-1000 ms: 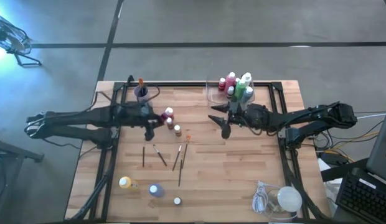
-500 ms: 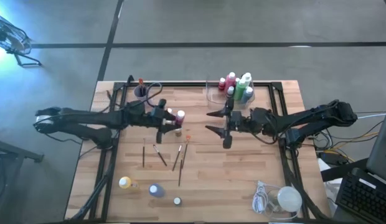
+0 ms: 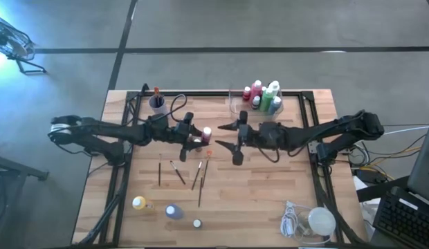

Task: Pick & Place Paint Supplies
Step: Put the pink paint bottle into the transparent bin

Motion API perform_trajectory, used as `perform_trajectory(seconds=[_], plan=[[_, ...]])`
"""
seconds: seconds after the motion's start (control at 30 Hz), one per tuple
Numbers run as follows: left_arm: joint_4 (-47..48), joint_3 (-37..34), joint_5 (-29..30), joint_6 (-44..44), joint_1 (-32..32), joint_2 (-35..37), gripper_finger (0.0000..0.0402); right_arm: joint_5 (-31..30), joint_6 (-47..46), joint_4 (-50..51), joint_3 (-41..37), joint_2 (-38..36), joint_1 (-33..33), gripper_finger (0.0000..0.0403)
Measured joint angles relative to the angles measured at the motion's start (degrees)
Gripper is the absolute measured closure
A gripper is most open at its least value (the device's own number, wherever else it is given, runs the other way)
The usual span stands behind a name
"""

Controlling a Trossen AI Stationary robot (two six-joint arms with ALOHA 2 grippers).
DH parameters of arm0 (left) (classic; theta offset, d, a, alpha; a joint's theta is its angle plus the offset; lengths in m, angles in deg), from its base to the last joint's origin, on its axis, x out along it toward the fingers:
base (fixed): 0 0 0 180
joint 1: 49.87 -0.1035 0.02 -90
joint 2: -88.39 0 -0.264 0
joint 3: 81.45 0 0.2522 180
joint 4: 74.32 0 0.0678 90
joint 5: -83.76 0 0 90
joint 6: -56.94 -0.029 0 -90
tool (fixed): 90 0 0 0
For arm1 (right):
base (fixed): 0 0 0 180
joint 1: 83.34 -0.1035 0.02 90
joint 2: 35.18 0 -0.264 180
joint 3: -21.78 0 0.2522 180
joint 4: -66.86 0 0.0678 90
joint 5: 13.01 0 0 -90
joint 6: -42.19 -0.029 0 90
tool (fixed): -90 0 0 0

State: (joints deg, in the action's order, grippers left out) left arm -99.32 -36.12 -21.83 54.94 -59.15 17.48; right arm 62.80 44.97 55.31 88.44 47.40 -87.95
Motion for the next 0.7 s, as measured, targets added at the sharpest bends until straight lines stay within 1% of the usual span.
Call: perform_trajectory(seconds=[0.07, 0.17, 0.27, 0.37, 0.47, 0.57, 0.7], plan=[[0.0, 0.0, 0.0, -0.7, 0.0, 0.0, 0.0268, -0.2, 0.5, 0.0, 1.3, 0.9, -0.6, 0.0167], [0.2, 0.0, -0.2, -0.8, 0.0, 0.2, 0.0268, -2.1, 0.6, 0.4, 3.5, 2.6, -0.9, 0.0174], [0.3, 0.0, -0.2, -0.9, 0.0, 0.3, 0.0268, -2.6, -0.6, 2.9, 5.8, 4.6, -0.7, 0.0178], [2.3, 0.0, -0.2, -0.9, 0.0, 0.4, 0.0268, -3.1, -1.0, 12.3, 9.8, 4.9, -0.9, 0.0178], [4.0, 0.0, -0.2, -0.9, 0.0, 0.4, 0.0268, -5.5, -3.9, 23.9, 15.5, 4.6, -1.0, 0.017], [4.0, 0.0, -0.2, -0.9, 0.0, 0.4, 0.0268, -5.5, -5.6, 32.1, 20.7, 5.3, -0.8, 0.0158], [6.6, 0.0, -0.2, -0.9, 0.0, 0.4, 0.0268, -4.9, -7.2, 43.9, 28.3, 7.4, -0.9, 0.014]])
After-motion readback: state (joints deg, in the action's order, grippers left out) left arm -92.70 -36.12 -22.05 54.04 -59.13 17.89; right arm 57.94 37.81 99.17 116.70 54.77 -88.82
